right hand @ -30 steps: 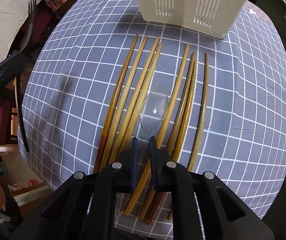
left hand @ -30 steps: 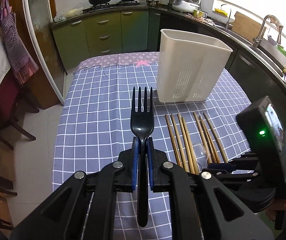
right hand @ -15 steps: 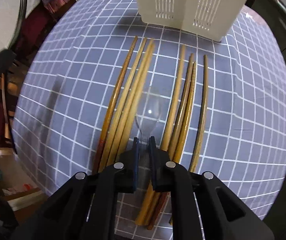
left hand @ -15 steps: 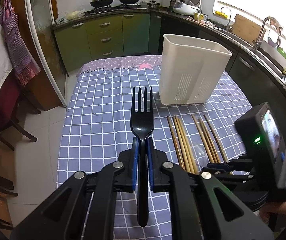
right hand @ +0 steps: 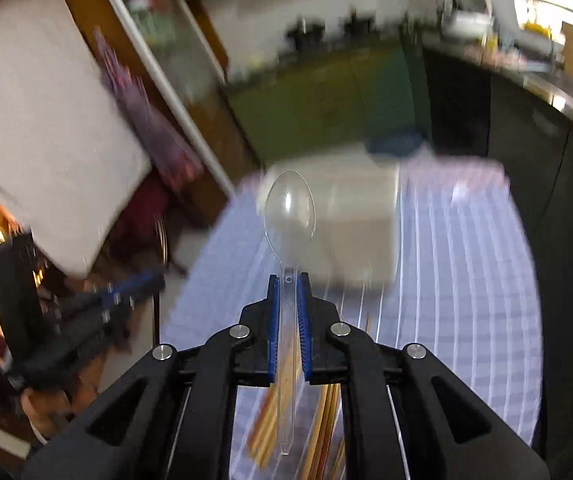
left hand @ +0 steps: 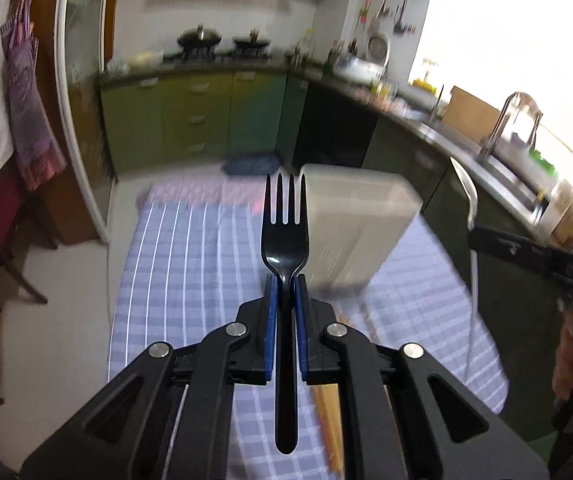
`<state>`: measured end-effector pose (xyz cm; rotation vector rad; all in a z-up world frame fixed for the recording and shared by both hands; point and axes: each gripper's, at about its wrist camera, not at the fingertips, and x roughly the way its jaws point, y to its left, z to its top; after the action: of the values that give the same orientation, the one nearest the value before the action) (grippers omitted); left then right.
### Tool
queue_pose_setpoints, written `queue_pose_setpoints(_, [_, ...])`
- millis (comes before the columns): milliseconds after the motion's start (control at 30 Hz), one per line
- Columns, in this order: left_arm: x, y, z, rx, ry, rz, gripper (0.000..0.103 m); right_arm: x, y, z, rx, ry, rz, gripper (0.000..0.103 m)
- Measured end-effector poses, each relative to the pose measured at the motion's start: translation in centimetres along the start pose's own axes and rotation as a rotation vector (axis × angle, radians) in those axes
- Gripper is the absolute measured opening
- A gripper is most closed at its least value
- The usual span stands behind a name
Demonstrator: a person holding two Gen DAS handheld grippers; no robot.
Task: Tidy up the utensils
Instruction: 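Carry the fork and spoon over the white caddy and release both inside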
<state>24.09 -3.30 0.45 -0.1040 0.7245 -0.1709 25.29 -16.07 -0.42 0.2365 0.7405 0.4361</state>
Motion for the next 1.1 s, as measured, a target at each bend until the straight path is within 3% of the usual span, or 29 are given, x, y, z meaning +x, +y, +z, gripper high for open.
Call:
queue_pose_setpoints(267, [0.6, -2.4, 8.4, -0.045, -0.267, -0.099, 0.009, 0.5, -1.6, 7.7, 0.012, -0.172, -0.016, 0.009])
queue_pose_setpoints(367, [3.8, -3.7, 10.6, -0.038, -0.344, -0.1, 0.009, 0.6, -2.9, 10.0, 0.013, -0.227, -0.042, 0.009])
queue_pose_setpoints(467, [7.3, -4.3, 11.1, -0.042, -0.368, -0.07, 0.009, 1.7, -3.5, 11.4, 0.006, -0.264, -0.071, 0.009])
queue_pose_setpoints(667, [11.9, -4.5, 10.2, -0.044, -0.359, -0.03, 0.009, 6.7, -5.2, 12.6, -0.014, -0.271, -0.136, 0.009])
queue_pose_setpoints(833, [13.8, -4.6, 8.7, -0.017, -0.322, -0.006, 0.009, 10.2, -5.8, 11.7, -0.041, -0.254, -0.166, 0.009])
queue_pose_setpoints(1100, [14.5, -3.8, 7.1, -0.009, -0.156, 0.003, 0.009, 8.6, -3.7, 7.0, -0.169, -0.278, -0.235, 0.009])
